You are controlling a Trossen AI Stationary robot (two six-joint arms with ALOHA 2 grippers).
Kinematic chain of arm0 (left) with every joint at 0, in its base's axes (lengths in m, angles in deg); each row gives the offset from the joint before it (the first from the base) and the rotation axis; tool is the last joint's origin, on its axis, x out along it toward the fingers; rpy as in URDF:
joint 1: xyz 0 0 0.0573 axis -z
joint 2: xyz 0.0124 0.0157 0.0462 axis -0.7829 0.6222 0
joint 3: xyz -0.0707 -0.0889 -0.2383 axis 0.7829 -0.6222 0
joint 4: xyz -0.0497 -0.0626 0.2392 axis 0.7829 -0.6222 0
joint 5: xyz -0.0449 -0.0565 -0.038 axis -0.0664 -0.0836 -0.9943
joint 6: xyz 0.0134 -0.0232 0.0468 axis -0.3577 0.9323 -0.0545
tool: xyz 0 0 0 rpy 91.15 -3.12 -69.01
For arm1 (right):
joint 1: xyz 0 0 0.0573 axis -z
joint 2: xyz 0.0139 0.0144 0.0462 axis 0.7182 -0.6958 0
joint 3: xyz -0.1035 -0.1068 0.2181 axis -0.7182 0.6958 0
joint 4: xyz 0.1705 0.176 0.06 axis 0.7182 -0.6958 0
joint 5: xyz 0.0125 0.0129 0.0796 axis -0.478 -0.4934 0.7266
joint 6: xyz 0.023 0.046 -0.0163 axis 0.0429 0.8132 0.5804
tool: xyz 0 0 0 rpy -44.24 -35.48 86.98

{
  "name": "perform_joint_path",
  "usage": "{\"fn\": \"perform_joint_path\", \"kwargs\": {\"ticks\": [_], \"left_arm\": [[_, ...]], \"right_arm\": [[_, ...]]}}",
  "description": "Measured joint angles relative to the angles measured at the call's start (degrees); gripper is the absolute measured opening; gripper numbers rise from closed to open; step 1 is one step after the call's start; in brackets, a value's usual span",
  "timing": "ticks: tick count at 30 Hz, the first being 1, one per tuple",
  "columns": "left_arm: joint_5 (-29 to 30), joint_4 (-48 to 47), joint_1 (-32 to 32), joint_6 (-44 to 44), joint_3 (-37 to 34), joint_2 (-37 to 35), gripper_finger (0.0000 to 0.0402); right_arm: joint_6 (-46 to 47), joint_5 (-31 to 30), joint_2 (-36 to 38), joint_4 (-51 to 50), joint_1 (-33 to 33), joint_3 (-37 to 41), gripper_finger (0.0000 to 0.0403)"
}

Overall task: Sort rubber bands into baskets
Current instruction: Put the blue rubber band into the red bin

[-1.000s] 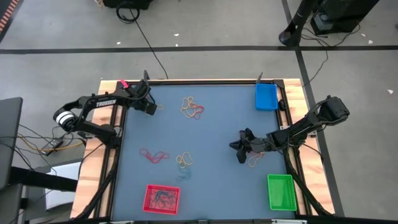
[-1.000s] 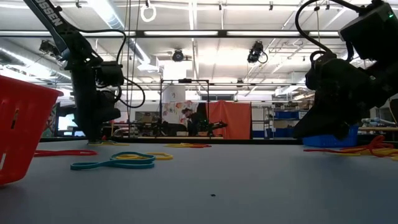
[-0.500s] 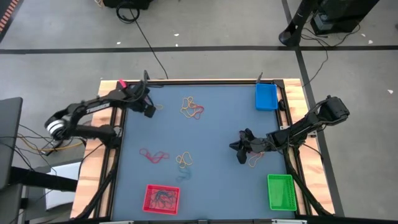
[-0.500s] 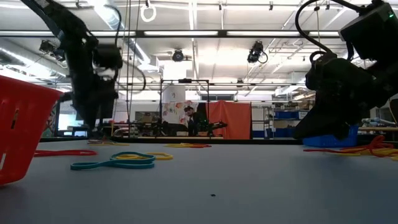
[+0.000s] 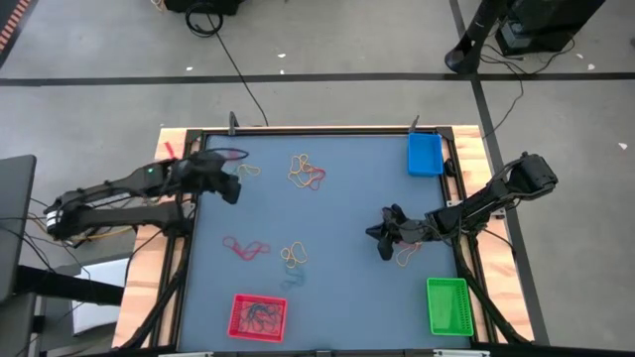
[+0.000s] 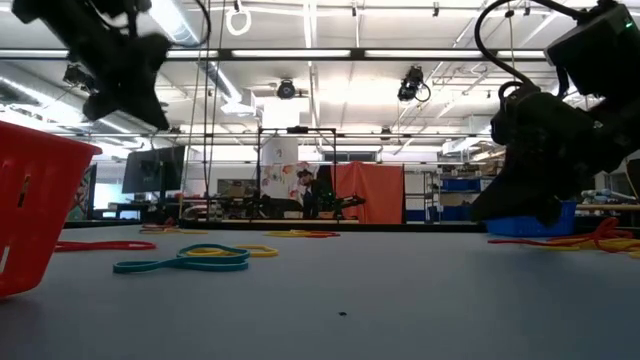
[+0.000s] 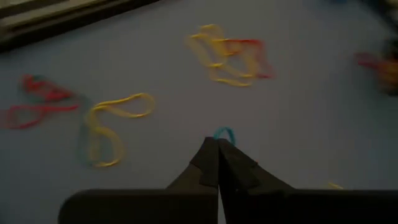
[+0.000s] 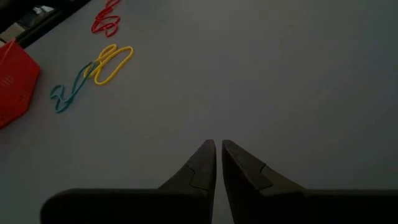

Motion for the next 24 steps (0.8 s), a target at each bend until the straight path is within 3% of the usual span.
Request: {"fn": "perform_joint_path", "kwargs": {"ticks": [8, 24], "left_arm": [[-12.4, 6.8, 12.8, -0.1, 0.0, -2.7, 0.0003], [-14.6, 16.8, 35.9, -0.8, 0.0, 6.5, 0.0005]], "right_arm": [[0.4, -0.2, 0.0, 0.4, 0.0, 0.0, 0.0041], [0.4, -0.6, 0.0, 0.4, 0.1, 0.0, 0.0041]]}}
